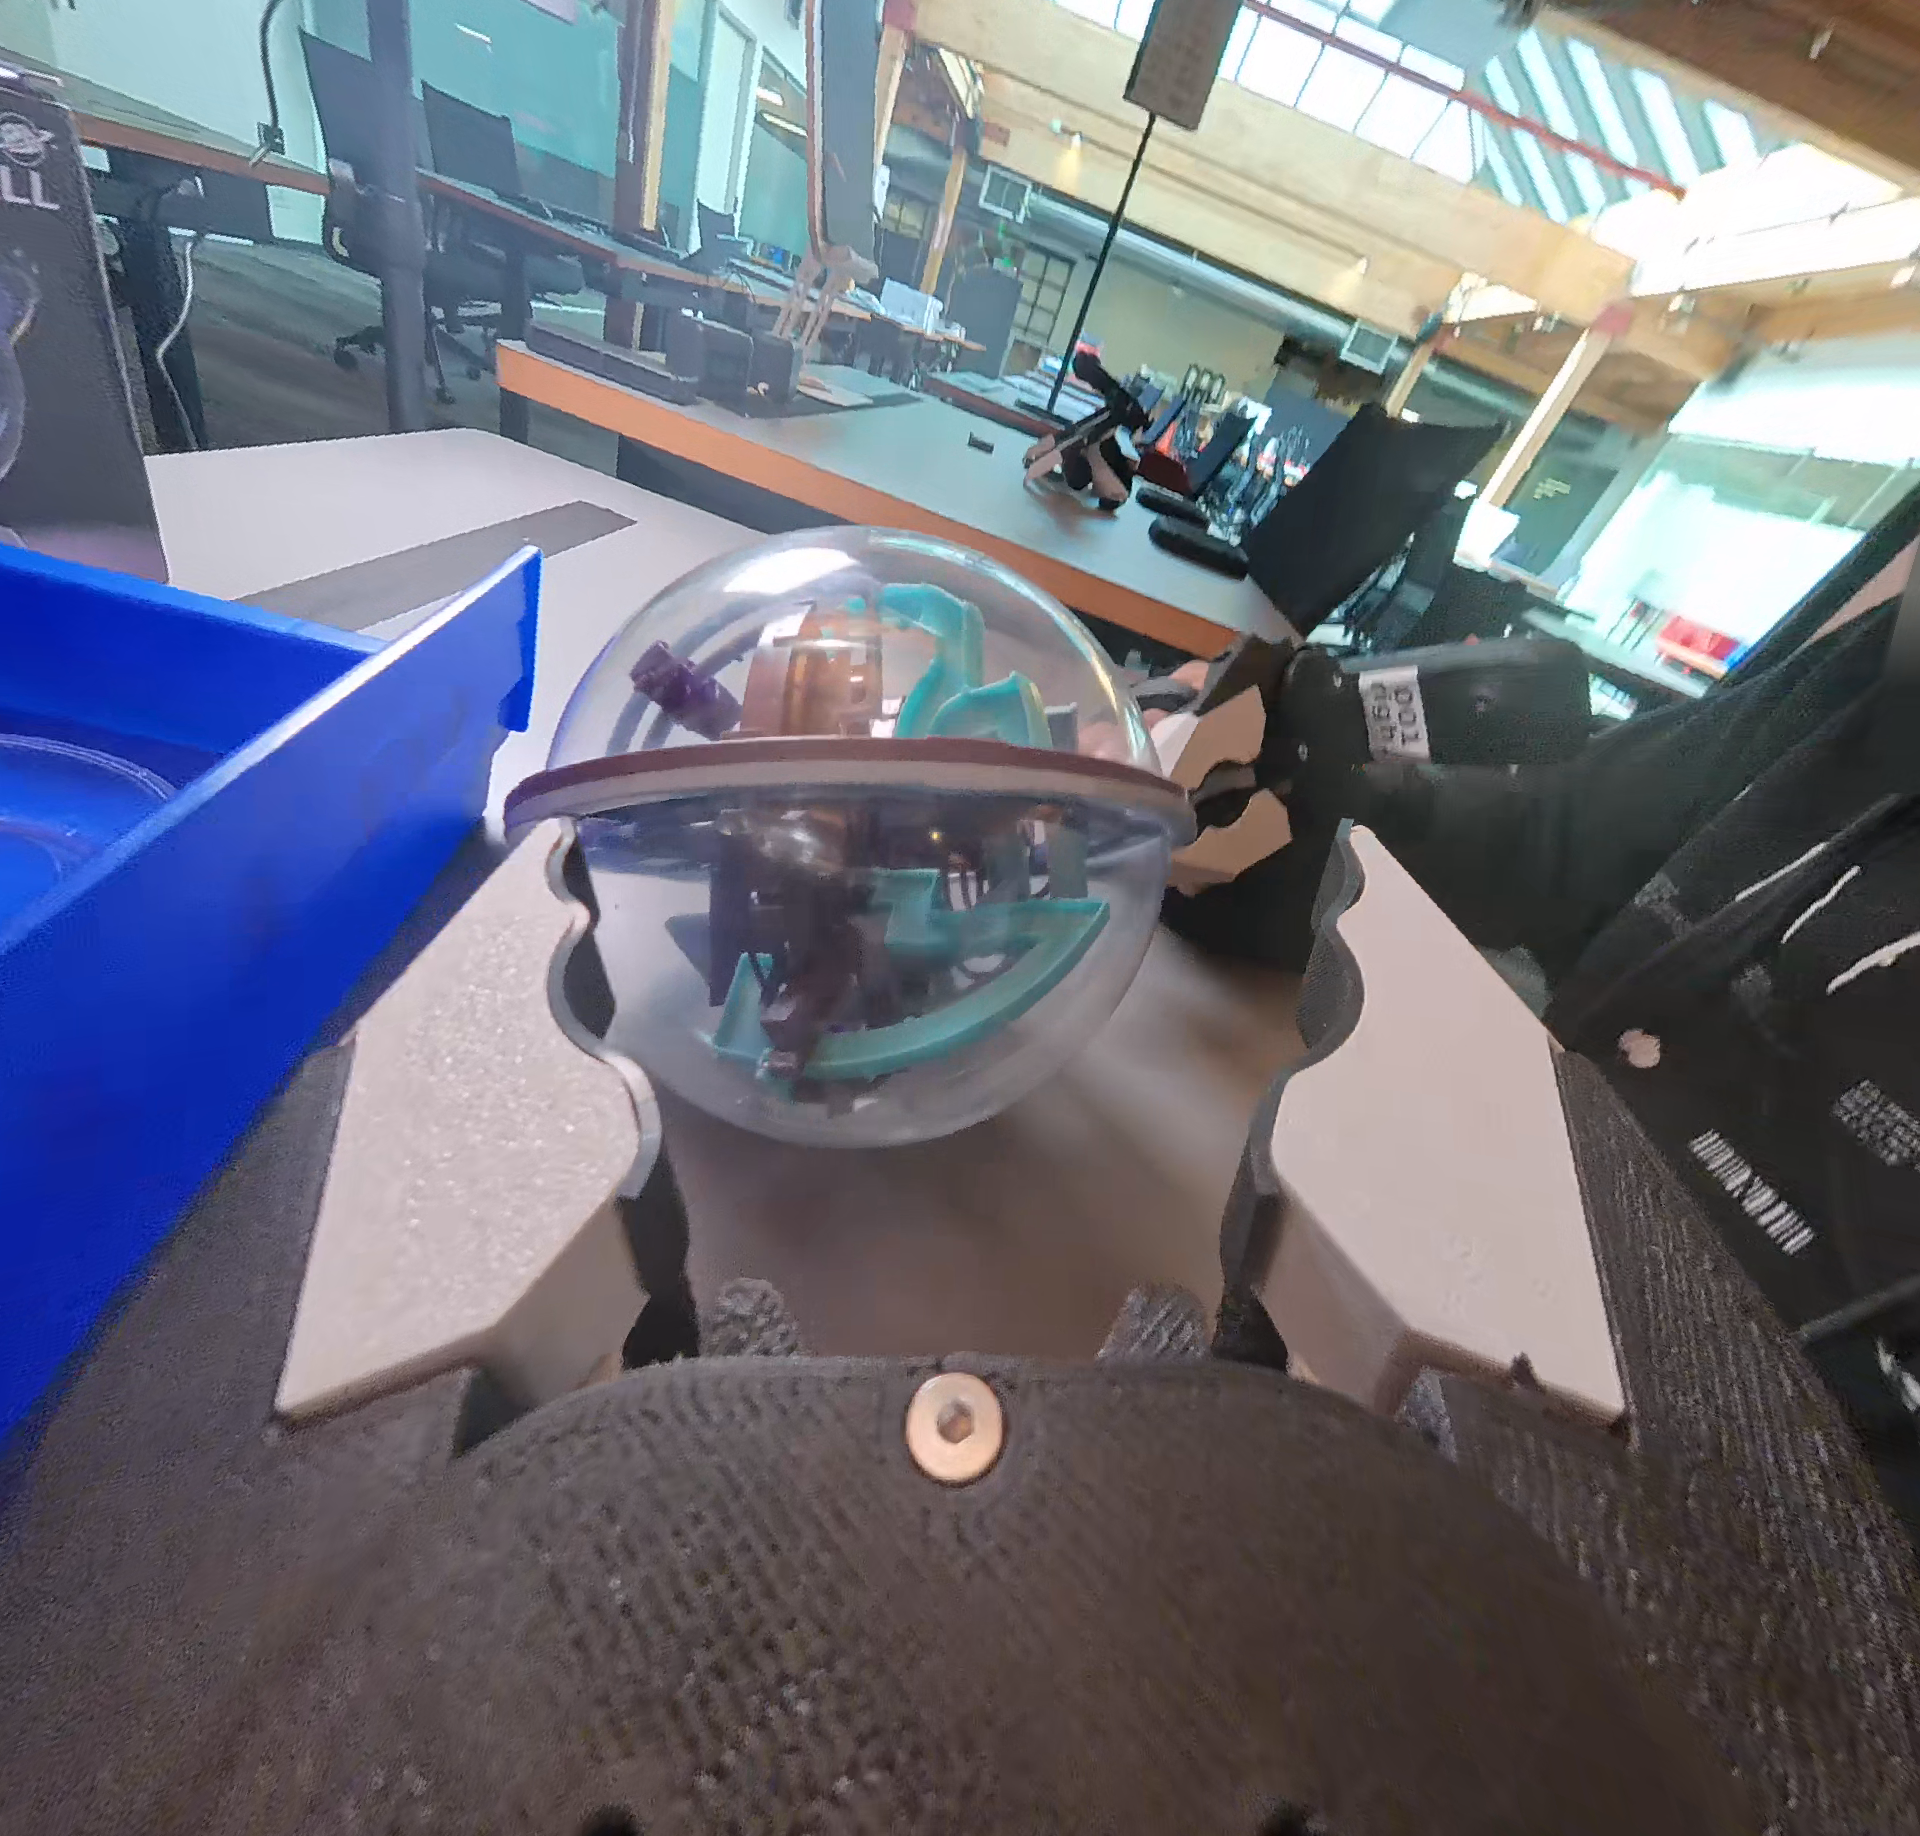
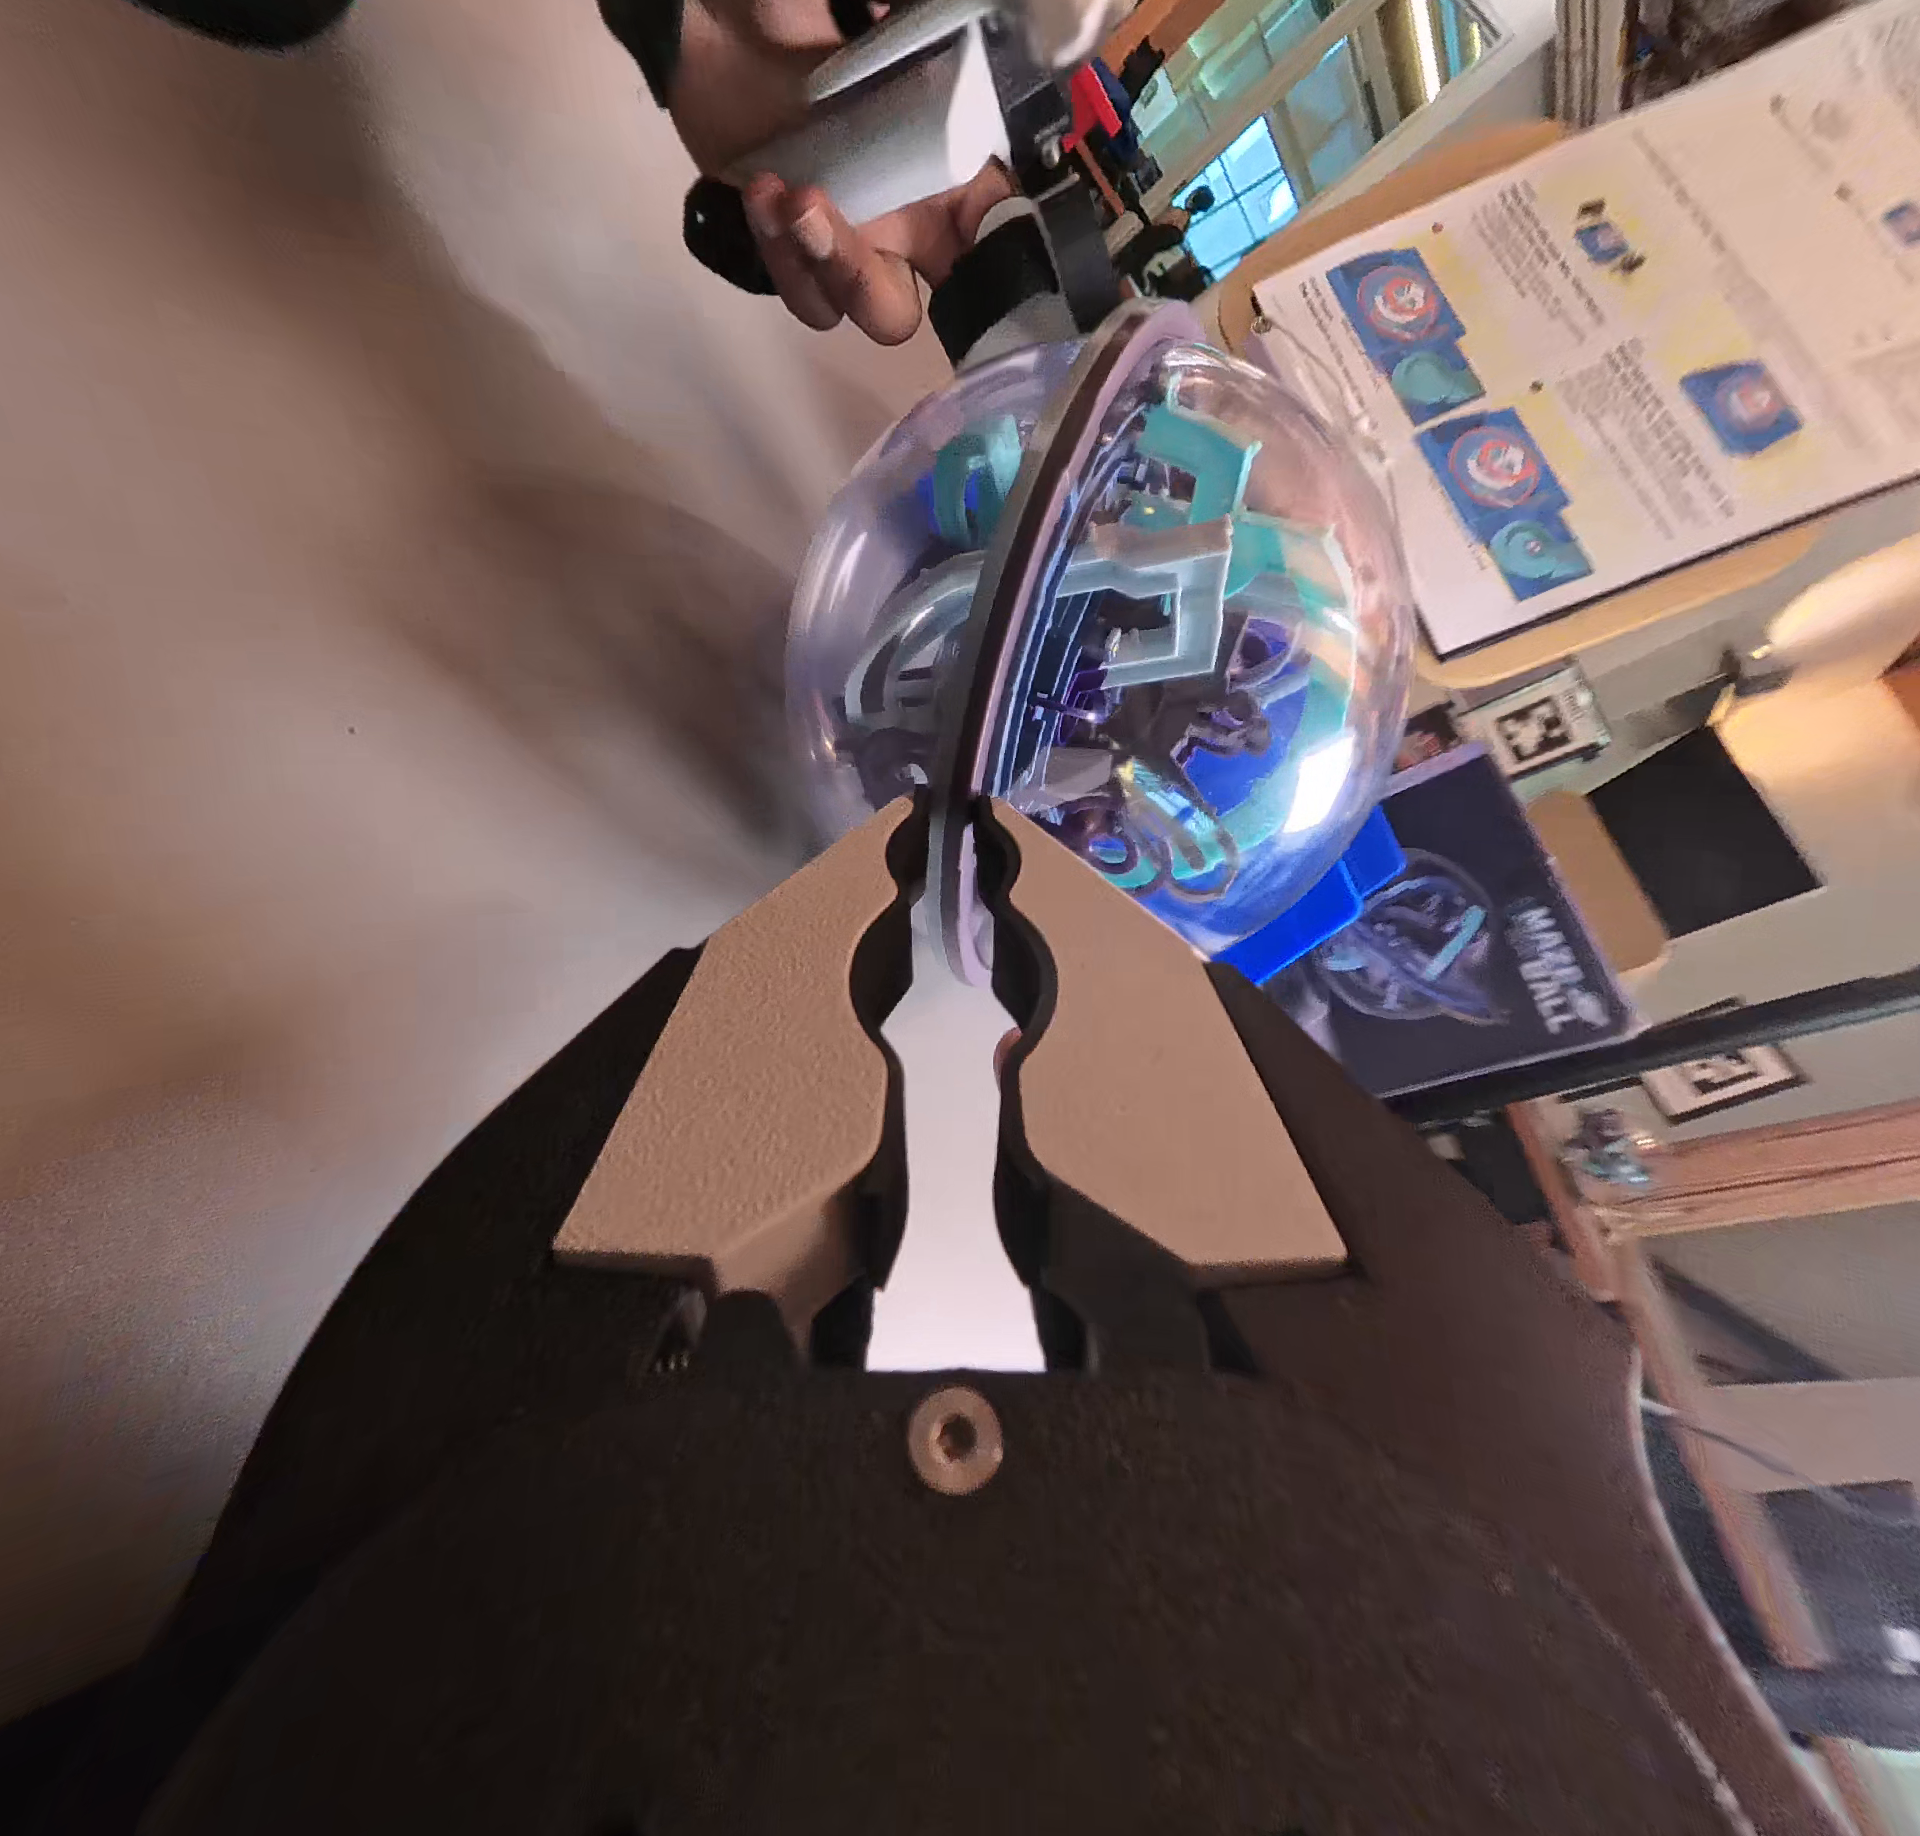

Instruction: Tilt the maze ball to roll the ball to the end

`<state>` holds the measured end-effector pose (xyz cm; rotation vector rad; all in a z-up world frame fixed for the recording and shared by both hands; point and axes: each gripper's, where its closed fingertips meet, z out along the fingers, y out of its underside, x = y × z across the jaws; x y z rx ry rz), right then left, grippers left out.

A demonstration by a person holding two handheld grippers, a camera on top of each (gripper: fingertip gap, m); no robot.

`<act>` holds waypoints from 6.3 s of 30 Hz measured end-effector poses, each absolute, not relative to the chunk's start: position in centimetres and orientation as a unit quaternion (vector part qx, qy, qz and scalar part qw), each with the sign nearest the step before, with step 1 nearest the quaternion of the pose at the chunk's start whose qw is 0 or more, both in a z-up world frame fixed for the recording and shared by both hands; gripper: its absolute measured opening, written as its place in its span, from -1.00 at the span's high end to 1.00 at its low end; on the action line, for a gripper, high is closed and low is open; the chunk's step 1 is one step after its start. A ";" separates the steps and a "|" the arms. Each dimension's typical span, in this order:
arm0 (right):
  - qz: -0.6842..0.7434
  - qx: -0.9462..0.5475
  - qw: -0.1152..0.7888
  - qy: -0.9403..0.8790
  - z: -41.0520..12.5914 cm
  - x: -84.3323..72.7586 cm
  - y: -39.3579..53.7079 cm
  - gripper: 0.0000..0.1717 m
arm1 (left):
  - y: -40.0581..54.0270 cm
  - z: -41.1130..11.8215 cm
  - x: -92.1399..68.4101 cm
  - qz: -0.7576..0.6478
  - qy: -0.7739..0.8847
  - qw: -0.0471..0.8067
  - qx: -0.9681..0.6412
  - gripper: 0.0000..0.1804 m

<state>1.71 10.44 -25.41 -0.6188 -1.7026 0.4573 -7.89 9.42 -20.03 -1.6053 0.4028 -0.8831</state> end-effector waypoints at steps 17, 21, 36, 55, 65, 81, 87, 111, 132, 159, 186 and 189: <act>0.311 -0.245 0.515 -0.760 -26.8 1.5 5.2 0.79 | 8.4 -21.1 -9.0 -0.382 0.116 0.599 -0.694 -0.19; 0.409 -0.319 0.516 -0.682 -23.5 2.2 8.1 0.78 | 8.1 -21.1 -9.0 -0.379 0.132 0.600 -0.692 -0.14; 0.496 -0.474 0.409 -0.602 -24.7 2.6 13.9 0.27 | 6.2 -20.6 -9.0 -0.364 0.221 0.620 -0.659 0.69; 0.527 -0.441 0.365 -0.628 -24.8 3.0 11.2 0.49 | 6.4 -19.8 -9.2 -0.413 0.169 0.613 -0.652 0.35; 0.523 -0.439 0.368 -0.631 -24.8 3.0 11.1 0.81 | 5.0 -22.1 -6.9 -0.421 0.216 0.544 -0.693 -0.33; 0.549 -0.442 0.385 -0.597 -23.4 3.1 12.2 0.56 | 5.7 -22.8 -8.6 -0.402 0.171 0.541 -0.719 -0.33; 0.536 -0.421 0.374 -0.630 -24.1 3.1 10.7 0.37 | 7.2 -24.9 -6.9 -0.345 0.182 0.521 -0.759 -0.40; 0.602 -0.446 0.308 -0.587 -23.2 3.0 10.8 0.40 | 4.7 -27.5 -5.1 -0.445 0.194 0.400 -0.777 -0.26; 0.585 -0.470 0.322 -0.577 -23.8 3.2 12.5 0.69 | 6.0 -26.3 -8.1 -0.406 0.166 0.465 -0.769 0.31; 0.689 -0.600 0.125 -0.385 -24.9 0.9 18.0 0.84 | 8.0 -24.6 -9.9 -0.526 -0.004 0.460 -0.716 0.46; 0.621 -0.576 0.223 -0.483 -25.5 2.1 17.4 0.88 | 7.3 -24.8 -9.0 -0.402 0.120 0.514 -0.748 0.94; 0.617 -0.572 0.212 -0.498 -25.8 2.3 17.0 0.87 | 7.1 -24.6 -8.8 -0.394 0.139 0.523 -0.743 0.94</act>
